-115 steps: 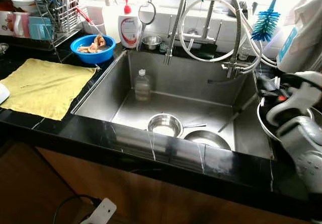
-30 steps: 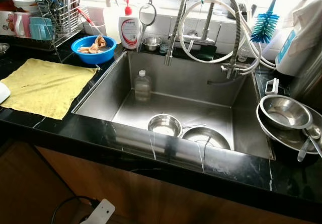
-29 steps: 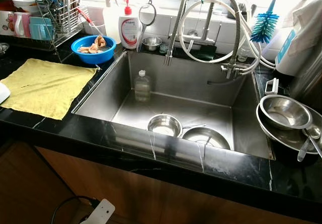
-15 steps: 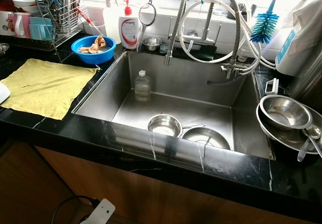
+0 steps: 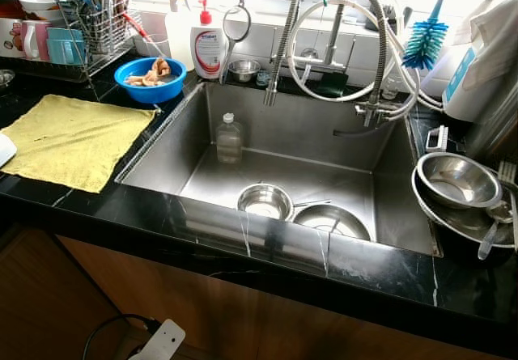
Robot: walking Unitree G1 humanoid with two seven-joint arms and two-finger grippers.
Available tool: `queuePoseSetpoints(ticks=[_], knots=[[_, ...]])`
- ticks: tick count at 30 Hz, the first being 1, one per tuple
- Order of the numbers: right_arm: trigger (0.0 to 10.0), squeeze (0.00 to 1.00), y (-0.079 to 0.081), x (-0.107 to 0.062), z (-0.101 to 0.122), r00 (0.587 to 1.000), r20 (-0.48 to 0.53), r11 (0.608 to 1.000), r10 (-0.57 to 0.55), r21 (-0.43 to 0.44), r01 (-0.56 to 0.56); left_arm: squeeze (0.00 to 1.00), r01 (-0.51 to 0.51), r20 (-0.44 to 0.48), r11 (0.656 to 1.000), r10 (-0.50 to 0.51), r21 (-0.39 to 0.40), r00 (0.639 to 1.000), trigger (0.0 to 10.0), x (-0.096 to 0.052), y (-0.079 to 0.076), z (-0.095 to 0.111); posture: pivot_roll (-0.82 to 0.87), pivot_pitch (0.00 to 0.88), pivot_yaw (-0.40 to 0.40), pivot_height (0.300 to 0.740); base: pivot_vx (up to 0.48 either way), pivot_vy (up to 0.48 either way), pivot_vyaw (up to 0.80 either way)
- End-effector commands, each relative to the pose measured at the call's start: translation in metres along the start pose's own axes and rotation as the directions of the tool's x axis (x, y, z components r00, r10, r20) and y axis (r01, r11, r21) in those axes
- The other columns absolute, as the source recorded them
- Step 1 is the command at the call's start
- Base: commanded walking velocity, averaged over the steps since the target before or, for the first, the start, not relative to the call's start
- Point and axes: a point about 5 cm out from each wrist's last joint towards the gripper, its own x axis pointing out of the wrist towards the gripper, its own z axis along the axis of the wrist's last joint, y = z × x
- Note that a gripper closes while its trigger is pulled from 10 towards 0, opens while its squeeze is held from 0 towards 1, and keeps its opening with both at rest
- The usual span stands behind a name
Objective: Kitchen organization
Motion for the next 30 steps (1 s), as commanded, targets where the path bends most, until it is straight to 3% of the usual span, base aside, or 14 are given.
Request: queuePoseSetpoints(ticks=[1, 10, 19, 21, 24, 30], knots=[[10.0, 0.0, 0.0, 0.002, 0.001, 1.0, 0.01, 1.0, 0.003, 0.009, -0.003, 0.0, -0.005, -0.002, 1.0, 0.005, 0.003, 1.0, 10.0, 0.0, 0.001, -0.001, -0.05, 0.0, -0.033, 0.74, 0.0, 0.0, 0.0], [10.0, 0.0, -0.002, 0.013, 0.027, 0.994, 0.108, 1.0, 0.005, 0.007, -0.005, 0.0, -0.009, 0.005, 1.0, 0.009, 0.001, 1.0, 10.0, 0.0, 0.001, -0.001, -0.05, 0.0, -0.032, 0.74, 0.0, 0.0, 0.0], [10.0, 0.0, 0.013, 0.017, 0.051, 0.98, 0.182, 0.997, 0.074, 0.021, -0.08, 0.0, -0.015, 0.012, 1.0, 0.015, -0.005, 1.0, 10.0, 0.0, 0.001, 0.001, -0.05, 0.0, -0.034, 0.74, 0.0, 0.0, 0.0], [10.0, 0.0, 0.021, 0.01, 0.049, 0.975, 0.156, 0.987, 0.156, 0.012, -0.16, 0.0, -0.018, 0.014, 1.0, 0.018, -0.007, 1.0, 10.0, 0.0, 0.002, 0.001, -0.06, 0.0, -0.032, 0.74, 0.0, 0.0, 0.0], [10.0, 0.0, 0.022, 0.006, 0.045, 0.973, 0.129, 0.981, 0.19, -0.001, -0.192, 0.0, -0.019, 0.015, 1.0, 0.019, -0.006, 1.0, 10.0, 0.0, 0.002, 0.001, -0.06, 0.0, -0.031, 0.74, 0.0, 0.0, 0.0], [10.0, 0.0, 0.01, -0.009, 0.022, 0.989, 0.049, 0.99, 0.141, -0.005, -0.141, 0.0, -0.02, 0.019, 1.0, 0.02, -0.004, 1.0, 10.0, 0.0, 0.002, 0.002, -0.06, 0.0, -0.028, 0.74, 0.0, 0.0, 0.0]])
